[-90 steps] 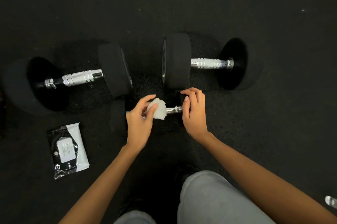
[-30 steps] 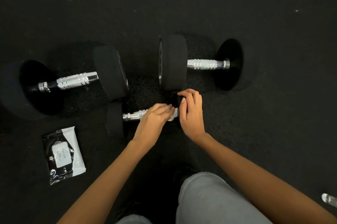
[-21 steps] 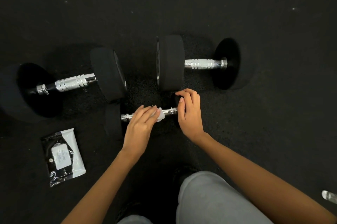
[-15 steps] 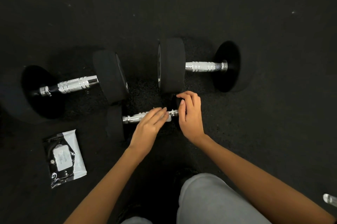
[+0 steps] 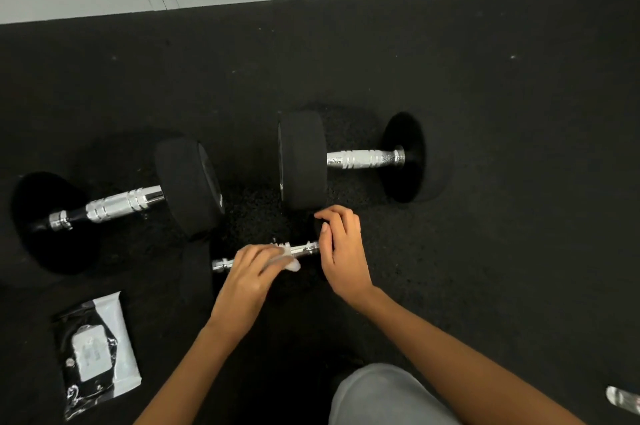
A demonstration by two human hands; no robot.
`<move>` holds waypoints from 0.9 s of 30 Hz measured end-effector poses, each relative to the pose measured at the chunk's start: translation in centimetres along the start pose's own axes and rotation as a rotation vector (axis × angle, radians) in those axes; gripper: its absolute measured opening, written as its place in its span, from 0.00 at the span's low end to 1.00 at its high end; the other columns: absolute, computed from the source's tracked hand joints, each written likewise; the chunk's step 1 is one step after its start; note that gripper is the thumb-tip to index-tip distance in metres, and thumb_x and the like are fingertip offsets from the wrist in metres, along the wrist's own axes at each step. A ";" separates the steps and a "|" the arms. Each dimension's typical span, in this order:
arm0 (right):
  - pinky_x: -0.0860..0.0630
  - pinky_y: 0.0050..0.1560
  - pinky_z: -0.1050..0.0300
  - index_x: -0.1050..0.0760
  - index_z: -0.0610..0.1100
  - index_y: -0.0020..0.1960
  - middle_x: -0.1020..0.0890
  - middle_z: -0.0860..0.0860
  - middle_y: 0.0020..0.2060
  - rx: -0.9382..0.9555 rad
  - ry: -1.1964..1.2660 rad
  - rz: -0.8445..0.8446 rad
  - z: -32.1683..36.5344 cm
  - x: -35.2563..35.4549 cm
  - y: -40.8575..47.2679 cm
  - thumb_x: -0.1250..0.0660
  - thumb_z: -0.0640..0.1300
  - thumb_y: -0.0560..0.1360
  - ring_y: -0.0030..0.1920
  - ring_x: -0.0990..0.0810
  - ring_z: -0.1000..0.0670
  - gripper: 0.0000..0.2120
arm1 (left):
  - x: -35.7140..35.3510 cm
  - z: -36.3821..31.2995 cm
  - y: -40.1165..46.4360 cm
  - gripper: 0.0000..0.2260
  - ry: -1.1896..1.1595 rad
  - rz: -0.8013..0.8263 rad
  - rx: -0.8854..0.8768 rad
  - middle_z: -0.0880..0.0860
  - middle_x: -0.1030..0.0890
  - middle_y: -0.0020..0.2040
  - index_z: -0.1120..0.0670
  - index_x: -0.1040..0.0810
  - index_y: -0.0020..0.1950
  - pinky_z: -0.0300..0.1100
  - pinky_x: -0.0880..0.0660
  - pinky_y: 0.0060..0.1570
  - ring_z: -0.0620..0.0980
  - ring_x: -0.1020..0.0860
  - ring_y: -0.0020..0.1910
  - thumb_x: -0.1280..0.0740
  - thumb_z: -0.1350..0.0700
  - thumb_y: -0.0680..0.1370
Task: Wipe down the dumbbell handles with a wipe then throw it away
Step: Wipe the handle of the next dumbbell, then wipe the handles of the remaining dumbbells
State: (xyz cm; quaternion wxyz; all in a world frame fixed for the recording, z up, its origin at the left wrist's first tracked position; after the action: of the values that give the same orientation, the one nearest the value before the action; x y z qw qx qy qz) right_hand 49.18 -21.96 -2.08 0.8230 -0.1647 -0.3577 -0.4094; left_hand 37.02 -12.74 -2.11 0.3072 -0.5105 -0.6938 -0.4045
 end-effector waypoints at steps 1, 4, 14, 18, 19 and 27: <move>0.31 0.58 0.57 0.27 0.45 0.60 0.28 0.52 0.57 -0.002 -0.008 0.008 0.0 0.0 0.0 0.48 0.46 0.80 0.57 0.31 0.56 0.15 | 0.4 0.6 0.0 0.13 -0.070 -0.034 0.097 0.50 0.21 0.54 0.54 0.23 0.59 0.43 0.30 0.56 0.46 0.27 0.55 0.38 0.58 0.75; 0.33 0.60 0.53 0.27 0.48 0.60 0.29 0.54 0.57 -0.026 -0.035 0.023 -0.1 0.0 -0.2 0.48 0.48 0.80 0.60 0.32 0.57 0.15 | 2.1 2.4 0.3 0.13 -0.433 -0.194 0.556 0.45 0.20 0.51 0.52 0.25 0.63 0.36 0.26 0.52 0.40 0.23 0.51 0.35 0.56 0.78; 0.27 0.55 0.64 0.25 0.47 0.62 0.25 0.53 0.56 -0.093 0.506 -0.044 4.1 5.2 1.1 0.45 0.51 0.81 0.59 0.26 0.52 0.16 | 1.5 -1.9 7.1 0.23 -1.220 -0.124 0.909 0.55 0.19 0.52 0.55 0.24 0.58 0.45 0.21 0.49 0.50 0.19 0.51 0.44 0.40 0.76; 0.25 0.52 0.64 0.26 0.46 0.64 0.25 0.52 0.56 -0.114 0.477 -0.028 3.6 6.8 1.8 0.36 0.45 0.78 0.57 0.24 0.54 0.14 | 2.5 -2.9 9.4 0.15 -1.119 -0.090 0.779 0.53 0.17 0.51 0.55 0.22 0.57 0.49 0.23 0.55 0.49 0.19 0.52 0.40 0.48 0.79; 0.24 0.52 0.62 0.27 0.47 0.63 0.23 0.52 0.56 -0.137 0.509 -0.033 3.3 7.1 1.9 0.34 0.44 0.78 0.56 0.23 0.53 0.14 | 2.8 -2.9 9.8 0.13 -1.060 -0.097 0.760 0.52 0.17 0.49 0.54 0.20 0.56 0.51 0.22 0.54 0.49 0.19 0.51 0.39 0.50 0.79; 0.22 0.44 0.56 0.30 0.46 0.55 0.20 0.43 0.50 -0.239 0.768 -0.203 1.7 9.5 5.0 0.34 0.35 0.76 0.47 0.19 0.49 0.12 | 6.5 -2.9 14.1 0.08 -0.595 -0.344 0.565 0.46 0.20 0.45 0.49 0.19 0.54 0.37 0.26 0.44 0.43 0.24 0.45 0.37 0.52 0.79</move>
State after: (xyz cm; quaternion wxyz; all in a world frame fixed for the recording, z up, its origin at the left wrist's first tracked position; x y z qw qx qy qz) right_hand 56.23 -23.25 6.11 0.8272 -0.0582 0.0108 -0.5587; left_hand 48.70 -10.16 8.26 0.1500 -0.3780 -0.9101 -0.0799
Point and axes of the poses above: each hand's wrist, its own y-axis towards the middle knuckle, its own x-axis out of the back of the hand, z = x × y, the point moved 8 cm from there along y, towards the middle knuckle
